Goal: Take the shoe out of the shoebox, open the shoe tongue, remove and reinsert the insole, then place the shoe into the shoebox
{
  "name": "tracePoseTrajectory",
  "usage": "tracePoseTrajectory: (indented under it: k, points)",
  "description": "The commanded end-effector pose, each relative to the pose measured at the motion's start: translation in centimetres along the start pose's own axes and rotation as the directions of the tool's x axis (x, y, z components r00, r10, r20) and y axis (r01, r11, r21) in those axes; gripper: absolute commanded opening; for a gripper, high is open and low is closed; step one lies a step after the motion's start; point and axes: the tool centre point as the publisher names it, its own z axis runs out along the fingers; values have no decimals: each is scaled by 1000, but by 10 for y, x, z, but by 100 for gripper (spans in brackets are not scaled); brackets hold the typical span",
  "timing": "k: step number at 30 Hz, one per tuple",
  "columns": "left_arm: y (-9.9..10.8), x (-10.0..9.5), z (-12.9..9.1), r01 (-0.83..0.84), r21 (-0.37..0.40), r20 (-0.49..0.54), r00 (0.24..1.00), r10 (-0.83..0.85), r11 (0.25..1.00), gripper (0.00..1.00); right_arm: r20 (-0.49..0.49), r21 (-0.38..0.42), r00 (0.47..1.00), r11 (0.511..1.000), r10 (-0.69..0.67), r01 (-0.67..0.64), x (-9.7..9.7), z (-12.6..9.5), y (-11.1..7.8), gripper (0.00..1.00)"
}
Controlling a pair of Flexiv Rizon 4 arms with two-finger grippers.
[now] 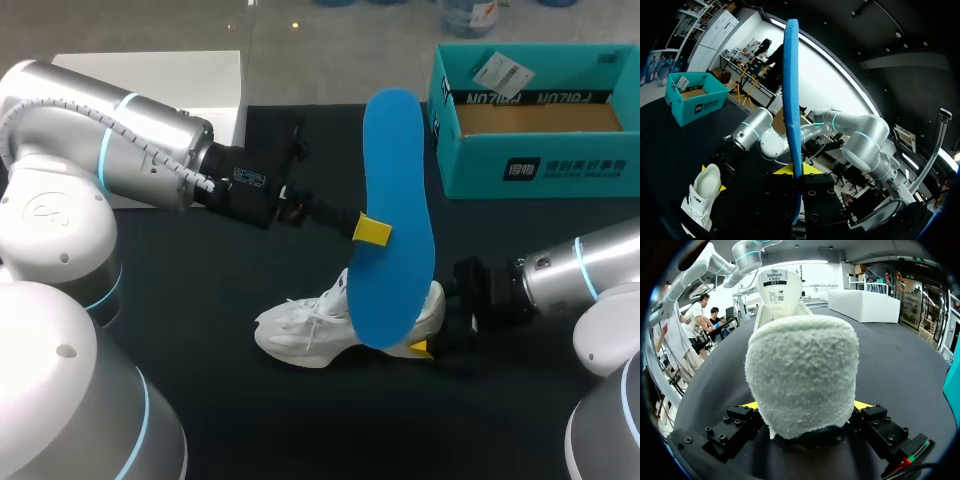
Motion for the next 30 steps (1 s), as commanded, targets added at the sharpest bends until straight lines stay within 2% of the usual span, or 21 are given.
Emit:
tracePoseTrajectory:
  k: [1,9,15,24,26,30]
  points:
    - [1,0,1,-1,3,-1,1000,1,1000,0,28,119,999,993,20,-23,8,-6,9,100]
    - [1,0,1,-1,3,-1,1000,1,1000,0,66,264,997,963,32,-48,9,-24,20,100]
    - [1,0,1,-1,3,-1,1000,1,1000,0,74,414,997,909,14,-44,6,-34,38,100]
    - [1,0,1,-1,3,-1,1000,1,1000,0,67,666,998,745,6,-49,5,-37,57,100]
    - [1,0,1,-1,3,-1,1000,1,1000,0,72,706,997,706,14,-61,6,-38,58,100]
    - [1,0,1,-1,3,-1,1000,1,1000,0,96,745,995,663,-1,-71,10,-42,57,100]
